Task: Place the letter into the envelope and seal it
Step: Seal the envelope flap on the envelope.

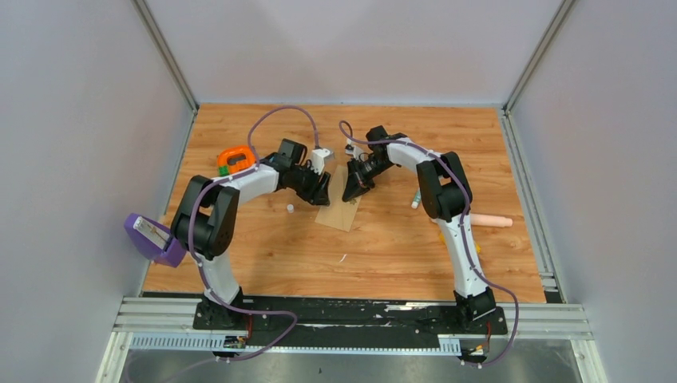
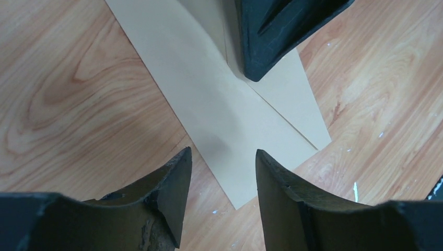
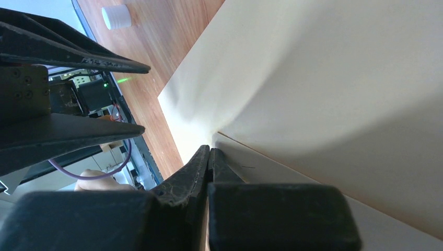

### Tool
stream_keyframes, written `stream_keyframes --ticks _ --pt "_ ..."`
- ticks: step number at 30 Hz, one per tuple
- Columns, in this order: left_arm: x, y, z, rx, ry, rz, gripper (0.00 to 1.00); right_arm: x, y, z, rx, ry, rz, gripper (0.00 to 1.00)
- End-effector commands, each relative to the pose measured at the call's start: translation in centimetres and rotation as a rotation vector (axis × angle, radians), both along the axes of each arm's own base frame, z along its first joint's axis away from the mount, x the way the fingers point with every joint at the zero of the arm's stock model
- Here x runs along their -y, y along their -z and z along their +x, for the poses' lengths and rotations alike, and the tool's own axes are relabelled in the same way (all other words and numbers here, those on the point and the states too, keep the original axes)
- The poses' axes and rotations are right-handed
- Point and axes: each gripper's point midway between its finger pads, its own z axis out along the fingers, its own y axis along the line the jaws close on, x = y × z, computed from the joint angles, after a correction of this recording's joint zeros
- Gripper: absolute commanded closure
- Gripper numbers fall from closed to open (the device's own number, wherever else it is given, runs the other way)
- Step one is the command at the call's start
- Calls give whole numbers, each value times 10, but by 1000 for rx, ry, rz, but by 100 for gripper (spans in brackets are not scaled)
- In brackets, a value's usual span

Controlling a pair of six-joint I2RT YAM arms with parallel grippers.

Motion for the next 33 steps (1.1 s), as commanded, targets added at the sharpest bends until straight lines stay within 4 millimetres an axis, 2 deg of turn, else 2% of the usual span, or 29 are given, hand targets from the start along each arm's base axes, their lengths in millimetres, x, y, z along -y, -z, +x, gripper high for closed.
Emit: stream_keyframes --ticks 1,2,4,7,9,15,22,26,33 --pt "-6 0 17 33 -66 61 42 7 29 9 71 -3 -94 100" --pt "-7 0 18 38 -69 66 41 7 29 10 72 -4 -93 100" --pt "-3 -5 13 46 -28 44 32 7 28 9 70 -4 -91 100" --pt "3 -16 4 112 89 47 4 7 27 9 70 -5 -89 100" --pt "4 -20 -3 157 144 70 1 7 28 9 69 -5 -90 100" --pt "14 -16 -14 251 258 182 0 6 31 9 59 -5 -91 100" --pt "22 -4 -24 315 373 293 13 6 26 9 62 -6 -85 100" --pt "18 9 -24 277 378 334 22 7 25 9 77 -19 -77 100" --pt "15 33 -36 173 421 405 23 7 24 9 76 -20 -76 100"
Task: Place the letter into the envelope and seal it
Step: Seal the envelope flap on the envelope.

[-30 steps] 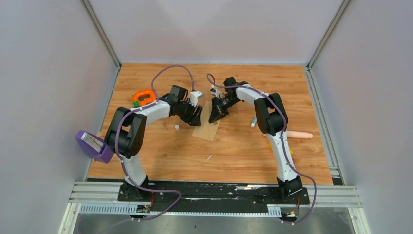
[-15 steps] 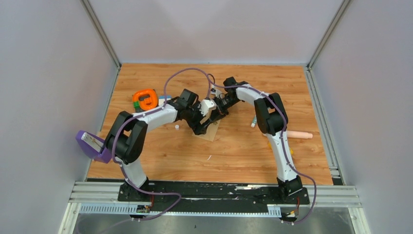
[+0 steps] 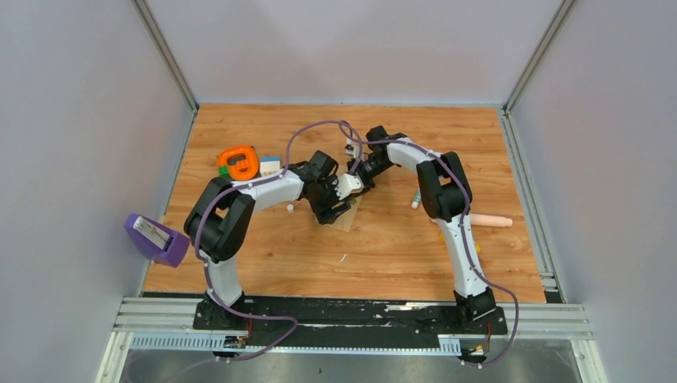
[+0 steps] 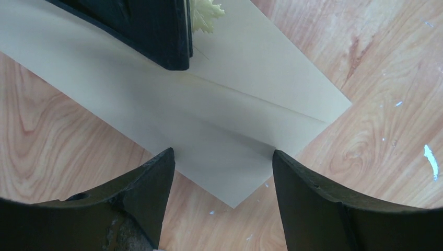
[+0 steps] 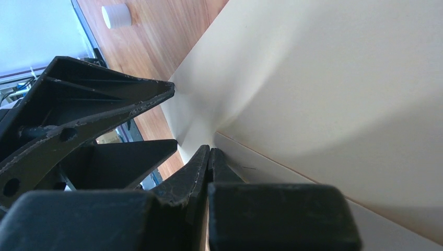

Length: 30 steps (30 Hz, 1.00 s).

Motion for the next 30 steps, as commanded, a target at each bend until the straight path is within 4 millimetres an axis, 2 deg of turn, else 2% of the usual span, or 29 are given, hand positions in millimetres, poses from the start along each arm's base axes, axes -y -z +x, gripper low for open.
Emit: stream_keyframes --ticks 1,10,17,24,26,30 --pt "1 5 -1 -33 19 57 23 6 24 9 72 -15 -76 100" --pt "-1 19 -4 -88 -16 103 25 3 18 4 37 -6 -57 100" --pt "0 24 -8 -100 -19 118 26 -2 22 -18 -5 -40 -58 100" --pt "0 24 -9 -108 -22 119 26 -2 29 -31 -34 -57 -64 100" --pt "0 24 -10 -109 -20 117 26 -1 29 -28 -18 -54 -78 100" --pt "0 25 -11 -115 -19 116 26 -2 30 -10 27 -30 -107 100"
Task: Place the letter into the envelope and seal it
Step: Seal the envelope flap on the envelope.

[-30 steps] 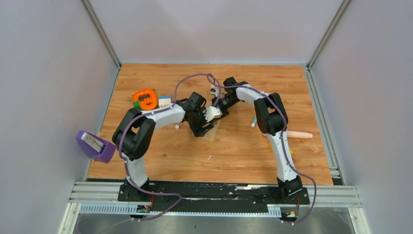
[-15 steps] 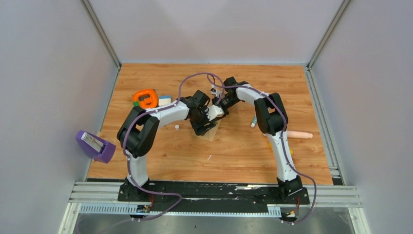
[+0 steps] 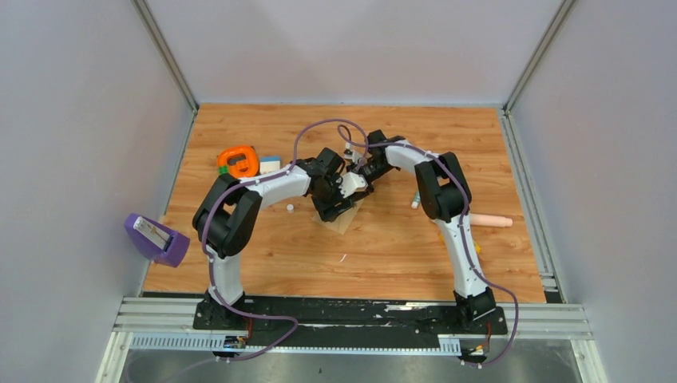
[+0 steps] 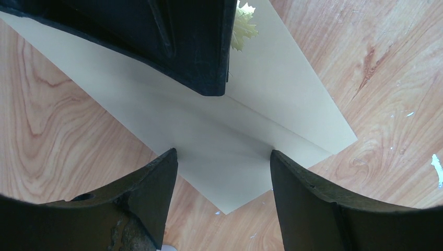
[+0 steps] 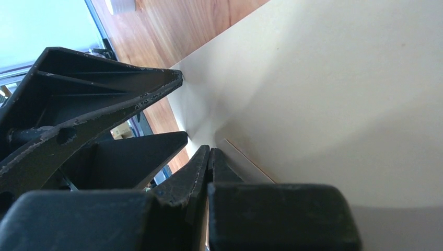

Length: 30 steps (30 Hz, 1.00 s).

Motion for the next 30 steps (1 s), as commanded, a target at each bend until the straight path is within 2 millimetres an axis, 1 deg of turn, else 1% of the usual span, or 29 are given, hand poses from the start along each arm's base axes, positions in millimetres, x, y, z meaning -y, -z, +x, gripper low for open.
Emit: stream_keyframes --ticks 1,4,8,13,17,24,30 --pt "-3 23 -17 -90 -6 30 26 3 29 12 92 -6 -134 100" --pt "-3 23 -20 -94 -1 35 27 3 30 21 104 10 -141 100" --pt "-3 26 -23 -101 7 48 32 7 29 31 114 33 -144 100" --pt "-3 28 -25 -106 13 58 31 13 23 43 124 61 -136 100" --pt "-3 29 -25 -106 11 62 31 20 20 47 127 77 -135 100" --pt "-4 30 -25 -104 8 69 31 33 26 56 122 106 -144 100" --pt "-4 30 -25 -106 7 68 31 26 27 50 105 90 -129 100"
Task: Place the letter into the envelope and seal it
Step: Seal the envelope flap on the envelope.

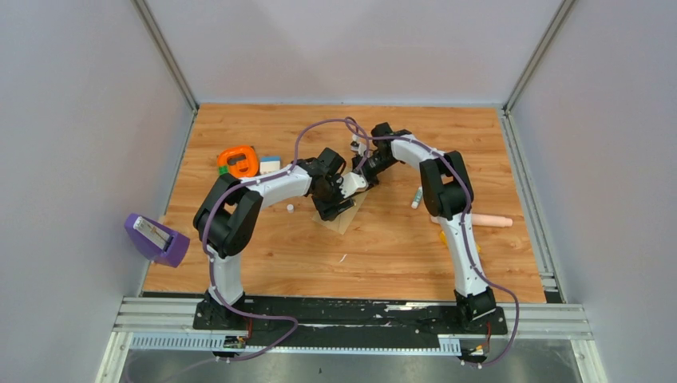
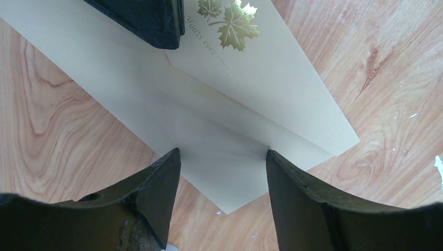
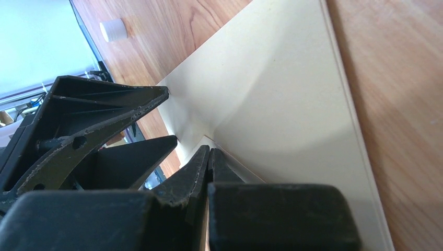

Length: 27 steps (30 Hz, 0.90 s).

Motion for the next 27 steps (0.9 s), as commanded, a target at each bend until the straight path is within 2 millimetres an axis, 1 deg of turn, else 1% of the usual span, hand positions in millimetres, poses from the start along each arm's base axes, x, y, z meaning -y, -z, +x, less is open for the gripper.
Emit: stream_keyframes --ticks 1,5,10,19,27 --pt "-5 29 -25 -109 5 57 31 4 29 14 73 -1 -76 100" --pt "-5 29 -25 -109 4 56 31 -7 34 -1 53 -39 -70 100" --pt "-5 29 -25 -109 4 57 31 -14 39 -18 31 -75 -70 100" --pt "-5 29 -25 -108 6 56 31 -16 40 -30 13 -101 -67 100" --pt "-5 29 -25 -108 4 56 31 -17 38 -46 -7 -128 -56 100"
